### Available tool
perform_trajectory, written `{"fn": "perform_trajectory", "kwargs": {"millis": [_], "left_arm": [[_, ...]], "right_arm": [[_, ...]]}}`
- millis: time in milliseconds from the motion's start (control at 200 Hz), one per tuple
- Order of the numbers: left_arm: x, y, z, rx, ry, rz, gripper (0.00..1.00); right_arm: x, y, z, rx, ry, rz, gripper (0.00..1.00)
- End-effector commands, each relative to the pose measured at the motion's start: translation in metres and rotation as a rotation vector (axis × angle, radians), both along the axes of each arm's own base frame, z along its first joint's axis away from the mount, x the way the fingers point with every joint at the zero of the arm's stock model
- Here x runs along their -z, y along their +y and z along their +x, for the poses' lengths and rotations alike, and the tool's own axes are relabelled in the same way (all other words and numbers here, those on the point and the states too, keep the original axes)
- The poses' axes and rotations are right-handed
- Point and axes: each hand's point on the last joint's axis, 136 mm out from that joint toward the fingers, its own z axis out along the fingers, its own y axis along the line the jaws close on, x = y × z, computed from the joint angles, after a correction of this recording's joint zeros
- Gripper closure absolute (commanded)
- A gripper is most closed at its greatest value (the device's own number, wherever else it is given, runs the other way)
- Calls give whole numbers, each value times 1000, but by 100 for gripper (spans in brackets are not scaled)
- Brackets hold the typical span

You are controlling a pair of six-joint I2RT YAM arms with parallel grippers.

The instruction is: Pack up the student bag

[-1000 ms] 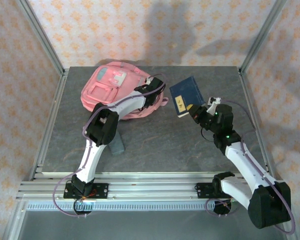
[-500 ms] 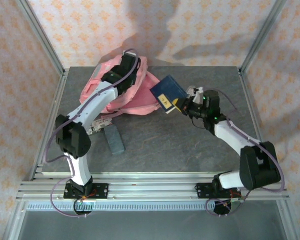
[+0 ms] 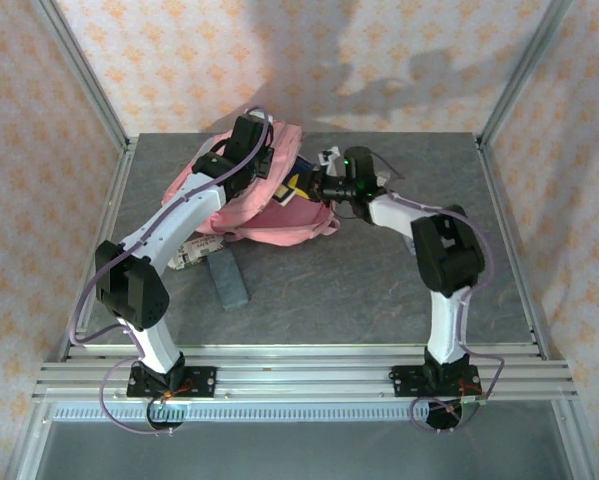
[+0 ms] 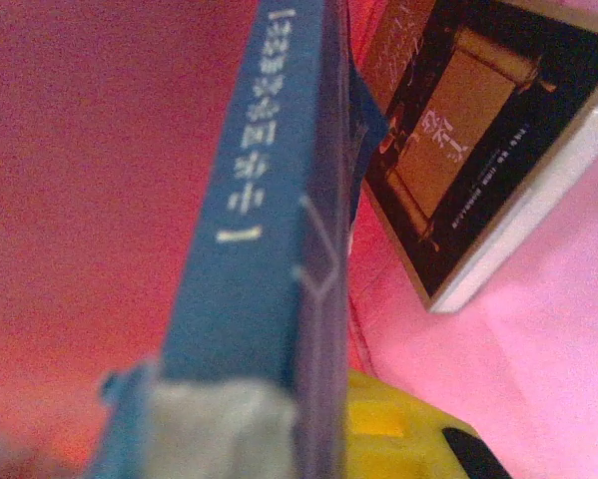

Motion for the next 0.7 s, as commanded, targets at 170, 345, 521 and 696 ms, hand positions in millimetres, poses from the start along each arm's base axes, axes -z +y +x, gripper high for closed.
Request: {"fn": "perform_trajectory", "kwargs": {"millis": [170,345,521,696], "left_arm": [[-59,-12,4,8,-187,-129,100],[-48,-13,5,1,-165,-130,100],[-44,-13,4,1,-158,-127,100],[-42,-12,3,2,-159,-125,100]], "right_arm": [[40,64,37,-43,130,-30,96],[87,49,53,41,243,-240,68],[94,12,49,116,254,-395,61],[89,-10,40,152,236,-436,60]]}}
